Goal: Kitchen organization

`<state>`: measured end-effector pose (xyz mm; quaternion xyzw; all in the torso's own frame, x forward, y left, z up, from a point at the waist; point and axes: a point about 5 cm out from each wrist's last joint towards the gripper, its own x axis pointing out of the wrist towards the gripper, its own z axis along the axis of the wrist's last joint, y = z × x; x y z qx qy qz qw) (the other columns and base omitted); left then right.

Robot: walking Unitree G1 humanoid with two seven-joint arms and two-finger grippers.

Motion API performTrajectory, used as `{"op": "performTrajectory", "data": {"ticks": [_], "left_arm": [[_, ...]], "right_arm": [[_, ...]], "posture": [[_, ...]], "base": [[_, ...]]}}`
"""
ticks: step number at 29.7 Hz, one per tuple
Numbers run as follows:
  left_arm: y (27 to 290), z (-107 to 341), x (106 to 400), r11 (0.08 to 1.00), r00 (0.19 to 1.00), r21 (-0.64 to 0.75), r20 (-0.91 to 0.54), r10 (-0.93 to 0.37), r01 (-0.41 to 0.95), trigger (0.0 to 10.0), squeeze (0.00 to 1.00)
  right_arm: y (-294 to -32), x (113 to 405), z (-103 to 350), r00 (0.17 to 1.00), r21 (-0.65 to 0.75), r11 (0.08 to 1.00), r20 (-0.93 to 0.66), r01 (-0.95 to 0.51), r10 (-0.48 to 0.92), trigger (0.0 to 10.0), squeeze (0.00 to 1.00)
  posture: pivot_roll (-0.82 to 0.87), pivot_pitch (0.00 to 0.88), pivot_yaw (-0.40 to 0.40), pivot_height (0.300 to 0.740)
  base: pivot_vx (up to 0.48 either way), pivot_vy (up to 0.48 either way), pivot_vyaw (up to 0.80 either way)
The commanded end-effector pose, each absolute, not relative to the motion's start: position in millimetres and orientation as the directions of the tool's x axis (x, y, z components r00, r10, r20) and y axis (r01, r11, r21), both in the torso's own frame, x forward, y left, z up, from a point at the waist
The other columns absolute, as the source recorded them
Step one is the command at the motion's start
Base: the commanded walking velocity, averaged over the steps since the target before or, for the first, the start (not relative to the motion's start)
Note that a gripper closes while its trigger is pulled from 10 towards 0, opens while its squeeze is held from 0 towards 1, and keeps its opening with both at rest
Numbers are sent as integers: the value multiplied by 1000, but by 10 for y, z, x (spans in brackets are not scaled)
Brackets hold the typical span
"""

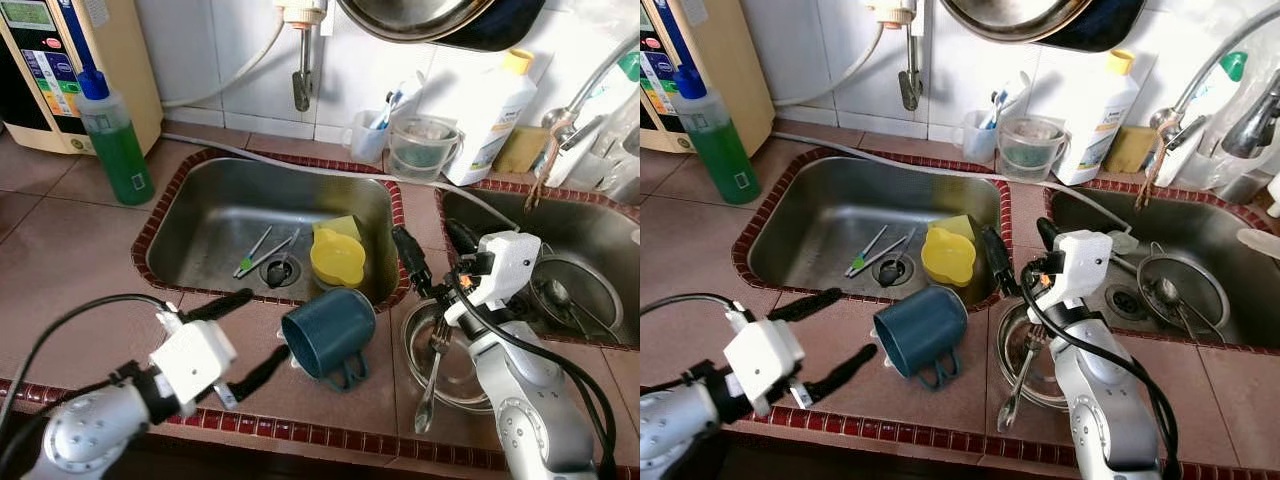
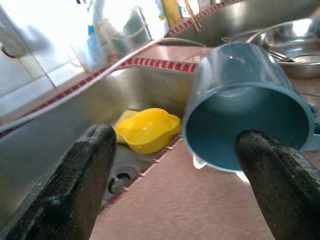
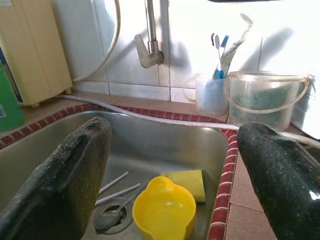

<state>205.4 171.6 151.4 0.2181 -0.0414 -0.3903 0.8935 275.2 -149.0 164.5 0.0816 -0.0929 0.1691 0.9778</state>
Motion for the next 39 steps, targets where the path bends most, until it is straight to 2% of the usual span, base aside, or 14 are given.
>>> {"op": "performTrajectory", "data": {"ticks": [1, 5, 7, 8, 10, 12, 14, 19, 22, 25, 26, 30, 31, 39], "left_arm": [[1764, 1551, 2086, 596, 693, 442, -86, -715, 670, 10000, 0], [1932, 1599, 2179, 625, 728, 457, -76, -681, 632, 10000, 0], [2010, 1662, 2261, 677, 764, 445, -25, -645, 586, 10000, 0], [2055, 1724, 2363, 748, 810, 408, 34, -586, 524, 10000, 0], [2038, 1779, 2460, 807, 837, 351, 103, -537, 474, 10000, 0], [2017, 1798, 2499, 826, 846, 335, 131, -517, 453, 10000, 0], [1918, 1808, 2623, 888, 875, 222, 191, -446, 404, 10000, 0], [1719, 1800, 2706, 896, 867, 136, 225, -444, 424, 10000, 0], [1549, 1751, 2812, 898, 876, 35, 205, -437, 439, 10000, 0], [1564, 1733, 2865, 919, 897, 104, 199, -394, 380, 10000, 0], [1624, 1707, 2921, 945, 928, 91, 180, -325, 314, 10000, 0], [1685, 1682, 2957, 969, 957, -20, 166, -238, 245, 10000, 0], [1684, 1684, 2951, 975, 961, -7, 169, -219, 224, 10000, 0], [1594, 1635, 2860, 968, 953, 5, 173, -248, 251, 10000, 0]], "right_arm": [[-1549, 2770, 1652, 930, 118, 937, 213, -330, 301, 10000, 0], [-1556, 2799, 1671, 927, 108, 937, 219, -332, 304, 10000, 0], [-1573, 2824, 1695, 927, 110, 938, 227, -330, 299, 10000, 0], [-1578, 2839, 1716, 927, 106, 941, 239, -321, 289, 10000, 0], [-1561, 2853, 1729, 927, 99, 944, 245, -315, 284, 10000, 0], [-1549, 2857, 1737, 926, 94, 945, 252, -312, 280, 10000, 0], [-1491, 2863, 1748, 924, 96, 946, 262, -310, 277, 10000, 0], [-1416, 2877, 1750, 926, 141, 940, 265, -311, 267, 10000, 0], [-1386, 2907, 1745, 934, 130, 953, 271, -275, 233, 10000, 0], [-1406, 2913, 1751, 935, 79, 968, 290, -237, 205, 10000, 0], [-1425, 2909, 1741, 938, 72, 973, 289, -219, 190, 10000, 0], [-1464, 2894, 1711, 945, 50, 985, 294, -164, 142, 10000, 0], [-1468, 2893, 1702, 947, 53, 988, 296, -147, 125, 10000, 0], [-1420, 2869, 1686, 944, 37, 993, 317, -113, 96, 10000, 0]], "posture": [[-60, 66, -80, 740], [-60, 75, -88, 740], [-57, 77, -91, 740], [-57, 77, -91, 740], [-62, 77, -93, 740], [-63, 75, -93, 740], [-66, 73, -93, 740], [-71, 65, -92, 740], [-83, 59, -83, 740], [-84, 57, -82, 740], [-88, 54, -75, 740], [-94, 46, -66, 740], [-94, 46, -66, 740], [-99, 27, -50, 740]], "base": [[0, 0, 0], [0, 0, 0], [0, 0, 0], [0, 0, 0], [0, 0, 0], [0, 0, 0], [0, 0, 0], [0, 0, 0], [0, 0, 0], [0, 0, 0], [0, 0, 0], [0, 0, 0], [0, 0, 0], [0, 0, 0]]}}
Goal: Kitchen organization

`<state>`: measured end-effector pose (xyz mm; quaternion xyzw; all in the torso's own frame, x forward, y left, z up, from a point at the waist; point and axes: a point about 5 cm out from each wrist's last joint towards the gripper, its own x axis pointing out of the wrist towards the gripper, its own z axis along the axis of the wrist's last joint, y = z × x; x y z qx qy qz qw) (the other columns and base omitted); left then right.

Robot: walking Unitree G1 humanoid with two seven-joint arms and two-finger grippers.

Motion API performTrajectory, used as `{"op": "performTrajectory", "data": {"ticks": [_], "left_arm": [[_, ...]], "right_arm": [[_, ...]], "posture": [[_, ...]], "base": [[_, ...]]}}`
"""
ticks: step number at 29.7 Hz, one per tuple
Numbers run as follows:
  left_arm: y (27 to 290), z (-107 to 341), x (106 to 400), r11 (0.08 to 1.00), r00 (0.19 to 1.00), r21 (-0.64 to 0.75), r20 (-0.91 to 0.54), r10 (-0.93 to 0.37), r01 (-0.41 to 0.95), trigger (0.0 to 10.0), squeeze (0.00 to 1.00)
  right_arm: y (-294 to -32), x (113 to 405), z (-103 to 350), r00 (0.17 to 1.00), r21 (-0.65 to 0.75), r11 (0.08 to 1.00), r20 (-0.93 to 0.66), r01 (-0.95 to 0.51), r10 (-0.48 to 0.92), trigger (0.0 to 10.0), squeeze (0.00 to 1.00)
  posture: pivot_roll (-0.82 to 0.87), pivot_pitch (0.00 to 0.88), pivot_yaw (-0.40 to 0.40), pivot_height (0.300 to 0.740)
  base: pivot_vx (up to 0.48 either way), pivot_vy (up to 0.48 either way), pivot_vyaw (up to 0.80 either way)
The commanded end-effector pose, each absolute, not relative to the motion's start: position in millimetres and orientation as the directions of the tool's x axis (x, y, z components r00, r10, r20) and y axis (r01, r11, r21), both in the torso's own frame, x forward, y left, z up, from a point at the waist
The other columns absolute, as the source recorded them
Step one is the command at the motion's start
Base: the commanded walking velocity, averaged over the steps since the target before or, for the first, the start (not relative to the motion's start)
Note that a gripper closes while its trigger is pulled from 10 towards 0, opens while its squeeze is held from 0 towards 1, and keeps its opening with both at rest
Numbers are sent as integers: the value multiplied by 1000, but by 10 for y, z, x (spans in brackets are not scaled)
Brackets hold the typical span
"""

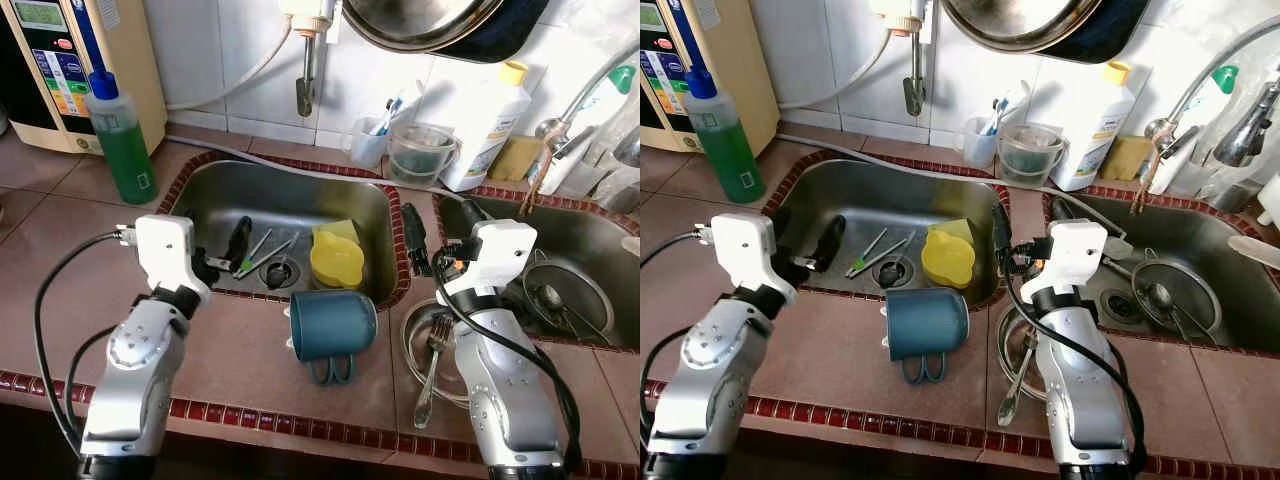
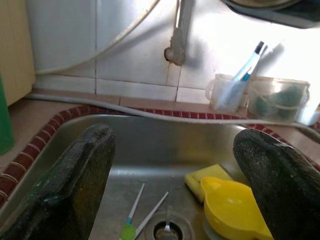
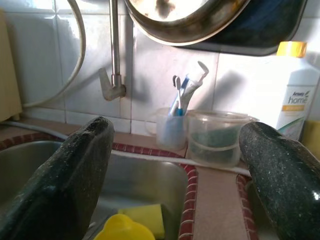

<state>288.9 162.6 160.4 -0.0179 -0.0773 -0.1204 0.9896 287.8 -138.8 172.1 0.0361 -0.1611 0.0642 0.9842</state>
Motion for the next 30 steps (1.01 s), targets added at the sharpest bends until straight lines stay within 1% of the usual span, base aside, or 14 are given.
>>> {"op": "performTrajectory", "data": {"ticks": [1, 4, 8, 12, 13, 17, 20, 22, 30], "left_arm": [[1605, 1628, 2850, 970, 955, 26, 173, -241, 241, 10000, 0], [1687, 1588, 2855, 990, 975, 4, 171, -142, 143, 10000, 0], [1705, 1559, 2861, 999, 983, -32, 184, -26, 33, 10000, 0], [1654, 1557, 2845, 997, 978, -76, 206, 29, -14, 10000, 0], [1646, 1555, 2845, 997, 977, -67, 210, 38, -24, 10000, 0], [1582, 1501, 2829, 997, 973, -76, 227, 31, -14, 10000, 0], [1579, 1462, 2823, 997, 974, -77, 223, 23, -6, 10000, 0], [1555, 1432, 2835, 1000, 974, -18, 229, 4, 0, 10000, 0], [1541, 1484, 2988, 1000, 968, 3, 248, -24, 24, 10000, 0]], "right_arm": [[-1418, 2864, 1681, 943, 27, 994, 319, -108, 94, 10000, 0], [-1443, 2855, 1647, 946, -6, 998, 317, -68, 66, 10000, 0], [-1480, 2876, 1621, 948, -20, 999, 315, -27, 32, 10000, 0], [-1462, 2891, 1618, 943, -40, 999, 332, -21, 33, 10000, 0], [-1451, 2892, 1616, 940, -47, 999, 339, -23, 37, 10000, 0], [-1397, 2856, 1537, 926, -79, 996, 374, -29, 56, 10000, 0], [-1383, 2858, 1513, 925, -61, 998, 376, -30, 50, 10000, 0], [-1360, 2873, 1479, 928, -73, 997, 368, -29, 54, 10000, 0], [-1327, 2951, 1484, 918, -70, 997, 396, -12, 38, 10000, 0]], "posture": [[-100, 26, -49, 740], [-99, 15, -49, 740], [-97, 0, -55, 740], [-93, 0, -62, 740], [-91, 0, -65, 740], [-84, 0, -70, 740], [-86, 0, -68, 740], [-87, 0, -67, 740], [-104, 0, -48, 740]], "base": [[0, 0, 0], [0, 0, 0], [0, 0, 0], [0, 0, 0], [0, 0, 0], [0, 0, 0], [0, 0, 0], [0, 0, 0], [0, 0, 0]]}}
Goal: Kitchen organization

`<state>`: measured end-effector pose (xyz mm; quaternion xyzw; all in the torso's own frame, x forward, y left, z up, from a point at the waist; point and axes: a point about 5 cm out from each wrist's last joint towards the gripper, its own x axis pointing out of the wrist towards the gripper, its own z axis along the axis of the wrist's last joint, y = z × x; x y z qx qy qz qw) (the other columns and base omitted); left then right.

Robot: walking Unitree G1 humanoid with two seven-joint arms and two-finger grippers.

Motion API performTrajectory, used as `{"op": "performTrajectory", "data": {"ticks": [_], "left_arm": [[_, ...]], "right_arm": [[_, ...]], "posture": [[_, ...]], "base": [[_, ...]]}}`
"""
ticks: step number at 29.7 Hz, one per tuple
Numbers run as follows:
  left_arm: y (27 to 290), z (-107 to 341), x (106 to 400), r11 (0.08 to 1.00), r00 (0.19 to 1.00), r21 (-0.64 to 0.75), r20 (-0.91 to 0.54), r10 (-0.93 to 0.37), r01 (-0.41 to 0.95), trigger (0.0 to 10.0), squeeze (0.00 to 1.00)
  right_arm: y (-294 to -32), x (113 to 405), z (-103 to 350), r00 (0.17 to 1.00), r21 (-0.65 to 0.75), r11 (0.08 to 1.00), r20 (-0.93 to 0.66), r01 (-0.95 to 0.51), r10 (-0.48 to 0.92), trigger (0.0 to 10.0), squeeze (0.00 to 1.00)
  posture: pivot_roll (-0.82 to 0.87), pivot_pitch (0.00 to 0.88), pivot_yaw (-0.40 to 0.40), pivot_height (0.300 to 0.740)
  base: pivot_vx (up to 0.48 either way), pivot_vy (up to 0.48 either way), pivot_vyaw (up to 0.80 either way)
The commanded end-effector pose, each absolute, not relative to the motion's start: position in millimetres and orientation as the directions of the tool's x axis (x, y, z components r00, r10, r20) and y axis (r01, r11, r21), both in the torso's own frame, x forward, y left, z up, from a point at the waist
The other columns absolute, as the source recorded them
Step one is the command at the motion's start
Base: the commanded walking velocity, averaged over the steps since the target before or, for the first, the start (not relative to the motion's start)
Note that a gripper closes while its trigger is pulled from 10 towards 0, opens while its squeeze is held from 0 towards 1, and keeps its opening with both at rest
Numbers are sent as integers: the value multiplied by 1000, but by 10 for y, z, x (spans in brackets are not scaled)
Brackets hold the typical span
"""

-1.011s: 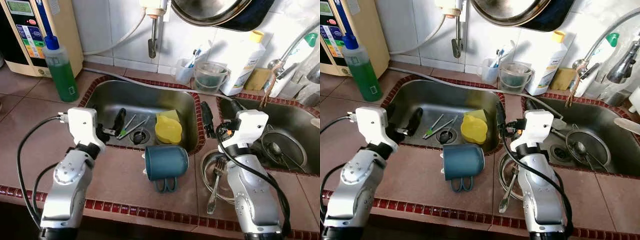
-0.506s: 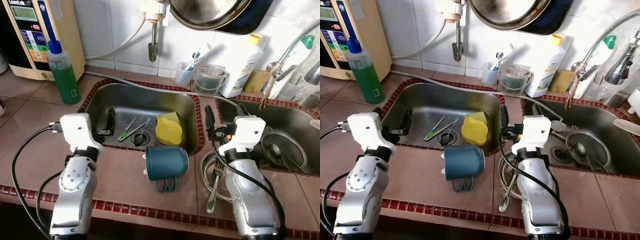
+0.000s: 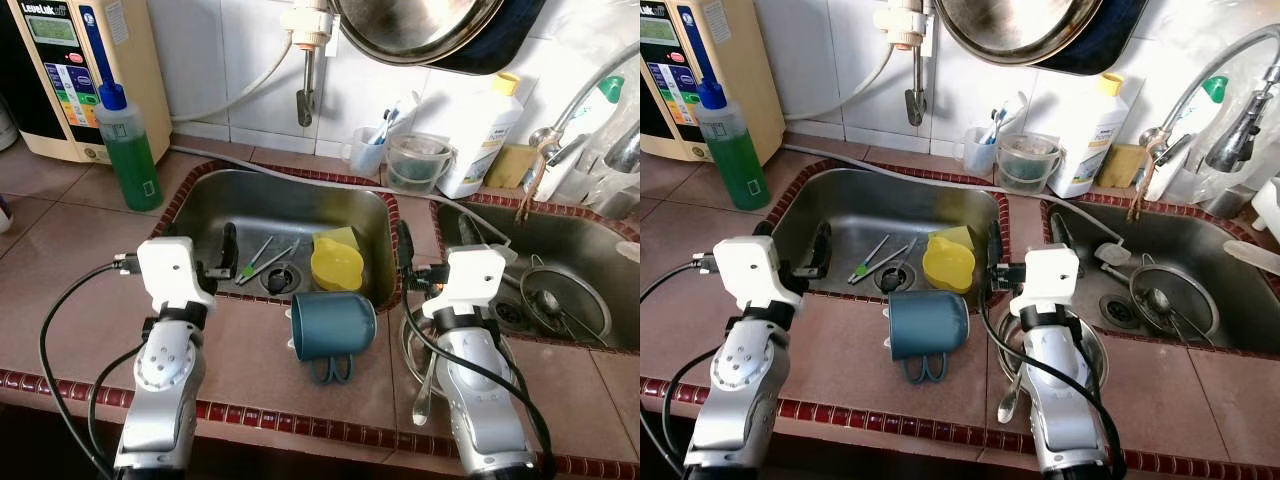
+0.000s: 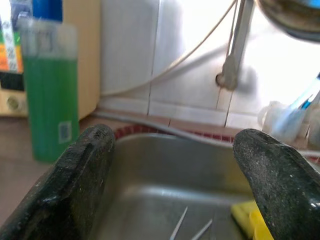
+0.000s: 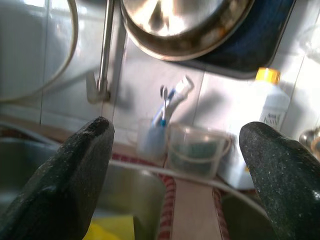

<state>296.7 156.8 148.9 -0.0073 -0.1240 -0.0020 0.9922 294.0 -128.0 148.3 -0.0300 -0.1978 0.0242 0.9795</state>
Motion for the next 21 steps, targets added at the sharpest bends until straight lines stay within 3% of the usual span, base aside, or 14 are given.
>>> {"op": "performTrajectory", "data": {"ticks": [1, 21], "left_arm": [[1530, 1488, 3010, 999, 967, 16, 253, -35, 32, 10000, 0], [1479, 1407, 2916, 997, 964, 34, 258, -73, 66, 10000, 0]], "right_arm": [[-1328, 2962, 1486, 915, -72, 997, 402, -8, 36, 10000, 0], [-1302, 2901, 1390, 918, -86, 996, 394, -13, 46, 10000, 0]], "posture": [[-106, 0, -45, 740], [-101, 0, -51, 740]], "base": [[0, 0, 0], [0, 0, 0]]}}
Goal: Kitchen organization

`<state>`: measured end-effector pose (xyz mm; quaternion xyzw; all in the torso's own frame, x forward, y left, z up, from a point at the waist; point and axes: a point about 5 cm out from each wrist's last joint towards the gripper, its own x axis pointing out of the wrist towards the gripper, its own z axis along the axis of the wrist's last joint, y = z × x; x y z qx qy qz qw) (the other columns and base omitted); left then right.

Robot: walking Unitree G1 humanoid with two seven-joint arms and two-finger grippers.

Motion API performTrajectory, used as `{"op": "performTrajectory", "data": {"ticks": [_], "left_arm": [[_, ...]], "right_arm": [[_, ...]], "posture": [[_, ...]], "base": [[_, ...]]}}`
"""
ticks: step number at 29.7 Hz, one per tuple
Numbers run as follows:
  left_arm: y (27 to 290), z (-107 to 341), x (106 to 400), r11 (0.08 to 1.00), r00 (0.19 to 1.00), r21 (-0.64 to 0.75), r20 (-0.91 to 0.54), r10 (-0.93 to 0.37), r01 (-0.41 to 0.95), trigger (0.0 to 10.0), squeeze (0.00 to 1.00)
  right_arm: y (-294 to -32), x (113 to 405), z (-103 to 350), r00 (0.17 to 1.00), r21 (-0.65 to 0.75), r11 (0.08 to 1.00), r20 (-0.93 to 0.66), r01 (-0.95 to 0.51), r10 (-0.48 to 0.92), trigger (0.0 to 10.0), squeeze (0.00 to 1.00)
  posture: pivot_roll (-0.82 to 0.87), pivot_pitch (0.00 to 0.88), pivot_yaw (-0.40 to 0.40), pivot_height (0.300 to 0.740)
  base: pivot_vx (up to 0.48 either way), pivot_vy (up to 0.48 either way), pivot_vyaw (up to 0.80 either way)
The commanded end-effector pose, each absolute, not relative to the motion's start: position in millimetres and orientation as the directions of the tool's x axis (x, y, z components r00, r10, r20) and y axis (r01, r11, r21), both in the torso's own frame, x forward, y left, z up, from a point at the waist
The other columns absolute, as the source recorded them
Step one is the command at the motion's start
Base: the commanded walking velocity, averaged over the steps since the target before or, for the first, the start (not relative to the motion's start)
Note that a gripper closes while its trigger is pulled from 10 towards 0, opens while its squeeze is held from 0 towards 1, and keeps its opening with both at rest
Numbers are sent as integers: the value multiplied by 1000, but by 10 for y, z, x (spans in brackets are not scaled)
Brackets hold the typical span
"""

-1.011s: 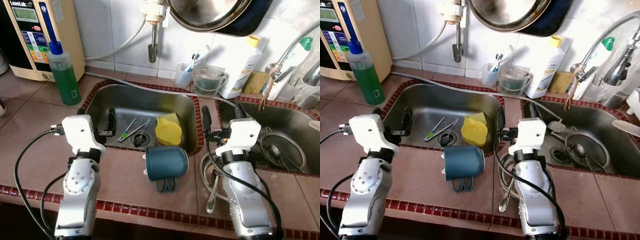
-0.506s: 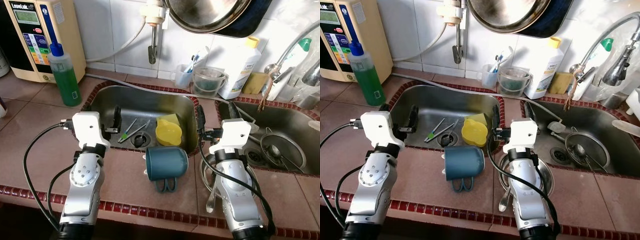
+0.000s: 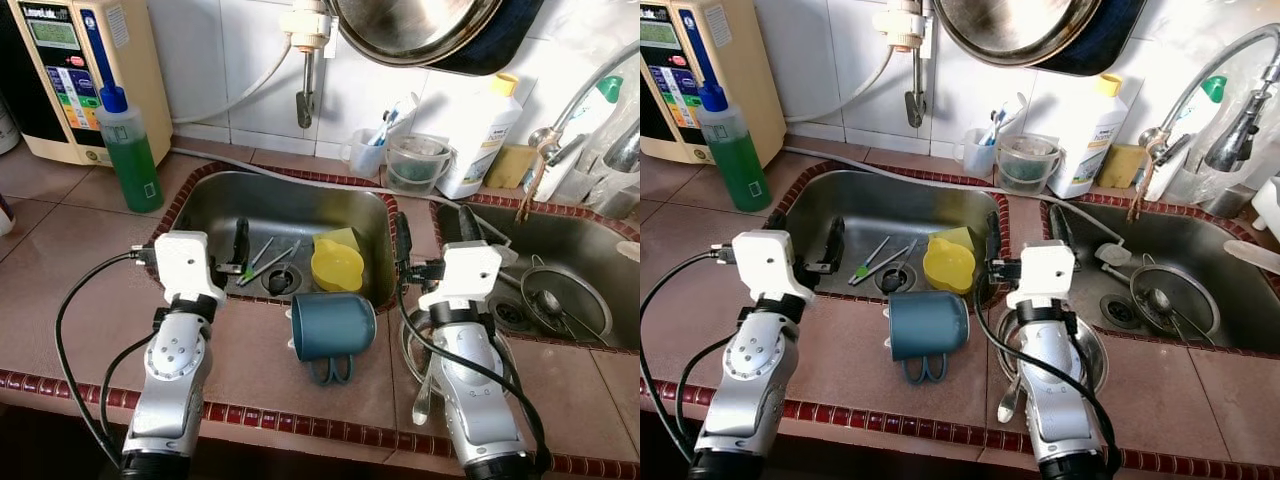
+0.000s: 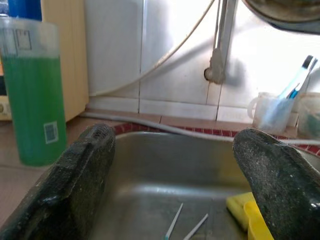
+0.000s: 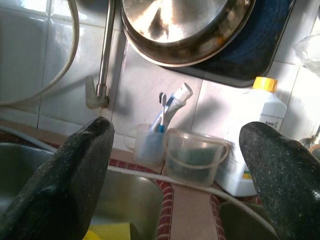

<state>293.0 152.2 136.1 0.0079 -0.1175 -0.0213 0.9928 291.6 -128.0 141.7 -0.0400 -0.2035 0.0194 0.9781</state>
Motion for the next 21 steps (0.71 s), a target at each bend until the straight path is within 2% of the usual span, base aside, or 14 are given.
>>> {"op": "performTrajectory", "data": {"ticks": [1, 21], "left_arm": [[1485, 1400, 2897, 997, 964, 27, 257, -73, 68, 10000, 0], [1452, 1382, 2845, 993, 961, 36, 252, -116, 110, 10000, 0]], "right_arm": [[-1299, 2881, 1374, 920, -88, 996, 390, -16, 49, 10000, 0], [-1297, 2851, 1333, 925, -99, 995, 376, -21, 57, 10000, 0]], "posture": [[-103, 0, -50, 740], [-109, 0, -49, 740]], "base": [[0, 0, 0], [-13, 0, 0]]}}
